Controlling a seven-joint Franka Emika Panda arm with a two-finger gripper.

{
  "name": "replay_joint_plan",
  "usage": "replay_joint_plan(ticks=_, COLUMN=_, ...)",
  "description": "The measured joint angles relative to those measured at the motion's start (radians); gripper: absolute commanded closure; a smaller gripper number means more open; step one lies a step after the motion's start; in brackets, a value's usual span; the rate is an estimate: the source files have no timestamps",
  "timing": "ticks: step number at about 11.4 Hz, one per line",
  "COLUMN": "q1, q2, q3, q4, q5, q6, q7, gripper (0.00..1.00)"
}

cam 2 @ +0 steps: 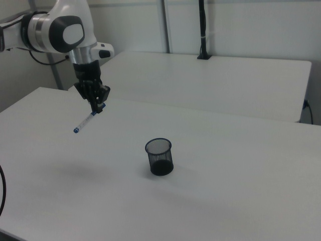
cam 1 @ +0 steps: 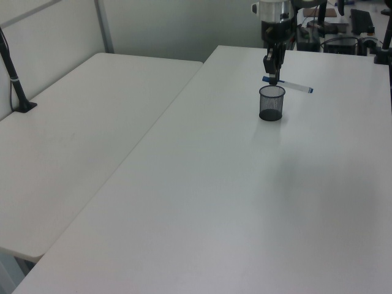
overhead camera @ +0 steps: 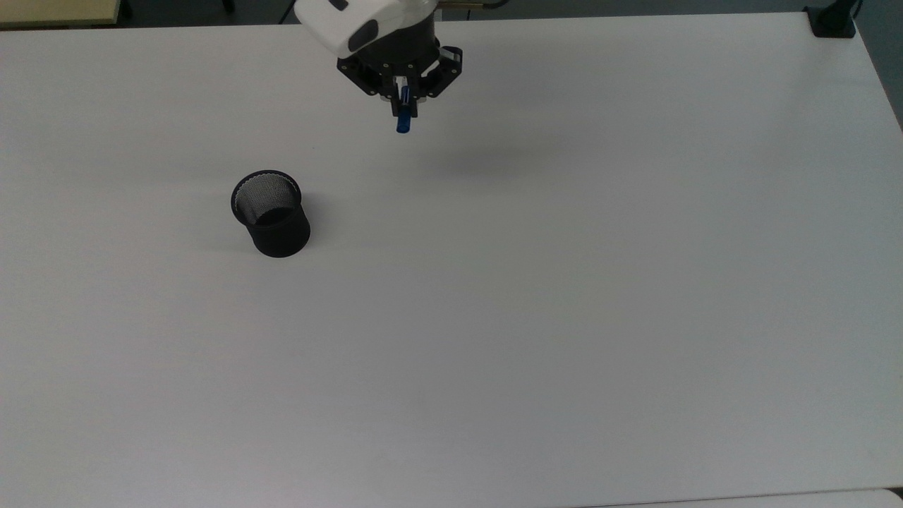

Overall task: Insert the marker
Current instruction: 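Lift the marker and carry it toward the black mesh cup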

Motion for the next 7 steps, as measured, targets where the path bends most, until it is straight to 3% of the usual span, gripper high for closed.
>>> replay_joint_plan(ticks=3, q1=-0.068, q2=-0.002, q3=-0.001, q4=0.011, q5=0.000, q6=0.016, q7=-0.036, gripper=1.00)
replay_joint_plan(ticks=7, q1=-0.231, q2=0.028, q3=-0.009, q4=0.009, q5=-0.001, q6=0.168, q7=-0.119, gripper=1.00)
